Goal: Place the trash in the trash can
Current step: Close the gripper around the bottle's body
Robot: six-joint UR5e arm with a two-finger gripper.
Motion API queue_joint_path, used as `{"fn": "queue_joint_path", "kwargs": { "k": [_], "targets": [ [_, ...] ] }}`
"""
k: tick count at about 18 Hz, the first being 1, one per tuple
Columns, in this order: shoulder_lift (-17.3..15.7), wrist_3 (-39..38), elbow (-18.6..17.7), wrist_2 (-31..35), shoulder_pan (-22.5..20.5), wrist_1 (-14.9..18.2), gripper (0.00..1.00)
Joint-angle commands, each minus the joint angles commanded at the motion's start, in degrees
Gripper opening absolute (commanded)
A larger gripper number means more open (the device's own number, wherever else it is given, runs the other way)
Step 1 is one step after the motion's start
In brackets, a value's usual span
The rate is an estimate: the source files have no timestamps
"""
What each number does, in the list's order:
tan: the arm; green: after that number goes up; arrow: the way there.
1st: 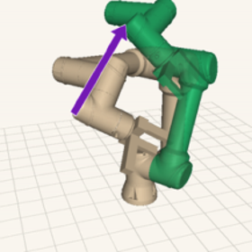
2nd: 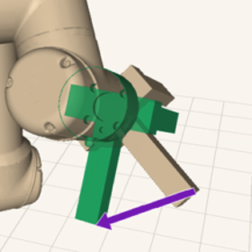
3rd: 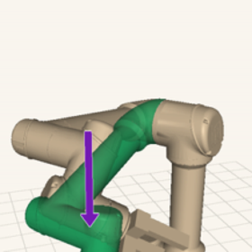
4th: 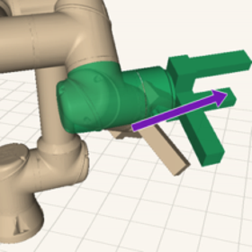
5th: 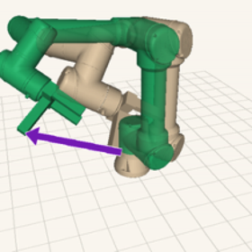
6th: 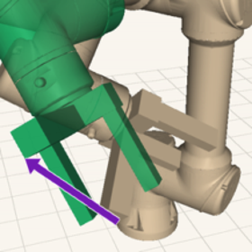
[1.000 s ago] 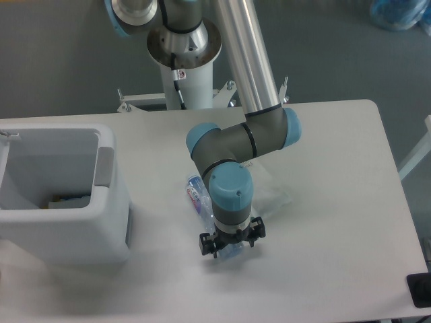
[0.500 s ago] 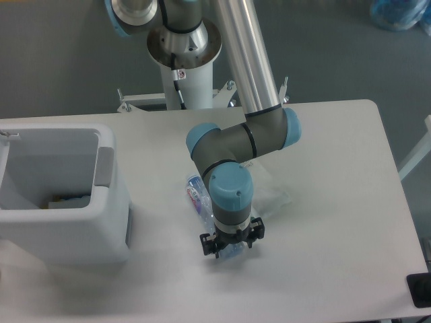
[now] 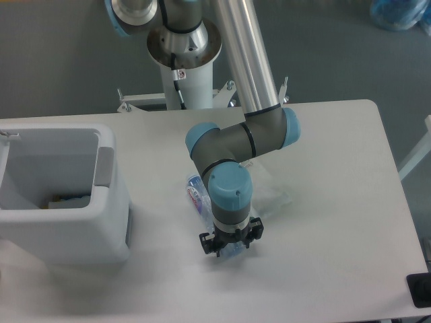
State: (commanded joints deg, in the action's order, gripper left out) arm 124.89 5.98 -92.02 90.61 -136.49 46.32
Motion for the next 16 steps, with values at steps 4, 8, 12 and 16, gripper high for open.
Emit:
{"fn": "queue_joint_path", "kwargs": {
  "k": [4,8,12,16],
  "targets": [
    [-0.3,-0.1,0.0,0.0,0.1,0.0,0.73],
    [-0.8,-0.3,0.1,0.1,0.2,0.1,0.73],
    [-1.1,-0.4,0.1,0.0,0.3,0.1,0.72],
    [-1.7,-0.4,0.1,0.0,0.3,0.1,0.66]
  ]
}}
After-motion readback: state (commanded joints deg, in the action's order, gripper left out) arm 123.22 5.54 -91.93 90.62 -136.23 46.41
